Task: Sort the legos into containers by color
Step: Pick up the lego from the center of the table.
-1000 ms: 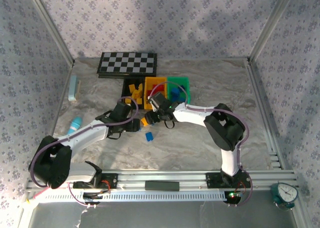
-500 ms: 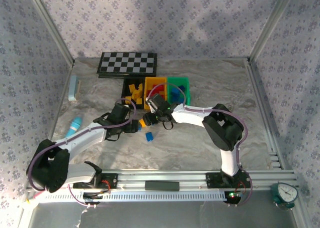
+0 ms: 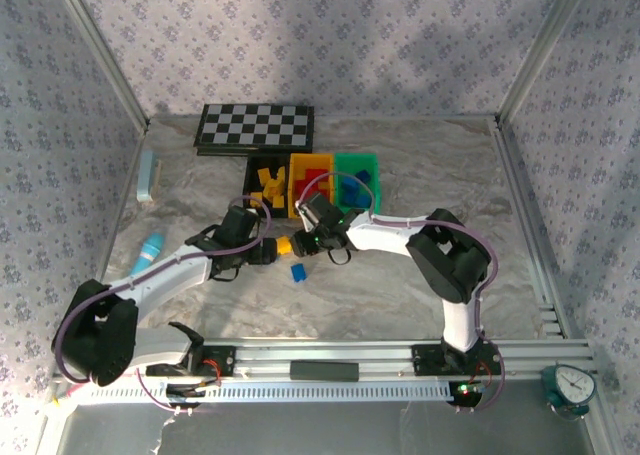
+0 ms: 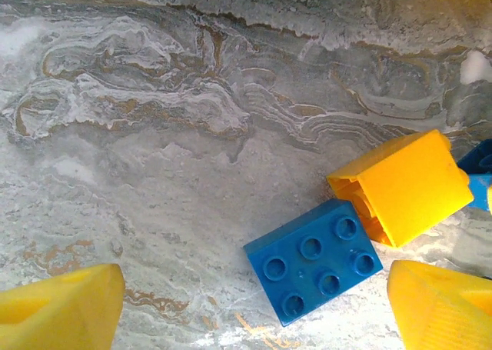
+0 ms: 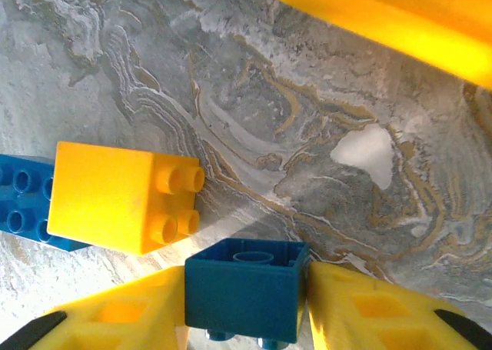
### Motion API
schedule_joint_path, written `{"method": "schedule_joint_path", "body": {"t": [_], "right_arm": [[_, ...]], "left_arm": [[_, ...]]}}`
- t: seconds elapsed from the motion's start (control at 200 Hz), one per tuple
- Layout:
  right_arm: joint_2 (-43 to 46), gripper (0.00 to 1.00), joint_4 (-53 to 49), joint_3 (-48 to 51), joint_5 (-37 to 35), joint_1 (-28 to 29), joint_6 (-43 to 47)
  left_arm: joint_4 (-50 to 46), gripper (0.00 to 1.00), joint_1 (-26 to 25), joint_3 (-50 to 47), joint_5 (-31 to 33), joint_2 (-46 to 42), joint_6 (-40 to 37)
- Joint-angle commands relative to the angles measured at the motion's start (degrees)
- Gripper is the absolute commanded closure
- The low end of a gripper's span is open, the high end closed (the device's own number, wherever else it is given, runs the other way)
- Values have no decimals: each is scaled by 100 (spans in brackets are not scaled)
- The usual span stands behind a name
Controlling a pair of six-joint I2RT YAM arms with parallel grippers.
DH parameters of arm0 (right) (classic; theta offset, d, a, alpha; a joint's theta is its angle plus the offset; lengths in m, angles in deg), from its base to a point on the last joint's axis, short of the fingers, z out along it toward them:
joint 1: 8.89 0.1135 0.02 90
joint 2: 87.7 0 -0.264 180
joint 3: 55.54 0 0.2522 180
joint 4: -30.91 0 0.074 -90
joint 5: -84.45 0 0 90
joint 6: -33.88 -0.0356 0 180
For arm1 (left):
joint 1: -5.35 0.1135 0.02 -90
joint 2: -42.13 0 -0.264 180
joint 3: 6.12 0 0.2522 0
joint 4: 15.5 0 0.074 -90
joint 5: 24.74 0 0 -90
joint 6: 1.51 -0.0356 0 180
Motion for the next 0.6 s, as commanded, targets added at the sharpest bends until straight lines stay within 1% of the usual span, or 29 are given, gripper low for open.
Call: {"method": "schedule_joint_path", "body": {"t": [0.0,0.1,0.18,0.29,0.425,0.51,0.595], "right_arm": [[-140,58,-190,165,-99,-53,-100],[-46,60,-193,310,-180,-158,-110],[91,64,-148,459,-176,-237,-117],[346,65,-187,579,-277,-291,-84],[795,65,-343,616,-571,-452,6],[1120,65,-420,635,-759,-701,63],[1396,65,-488,658,-977,-1068,57]], "left_arm": [[-12,12,56,-38,-50,-200,53],[-17,12,76,-41,-48,-206,53],[-13,12,88,-38,-64,-197,53],[-4,12,91,-29,-85,-170,70],[-9,13,95,-33,-170,-151,97],[12,14,83,-88,-397,-162,99],[57,15,67,-178,-652,-180,131]]}}
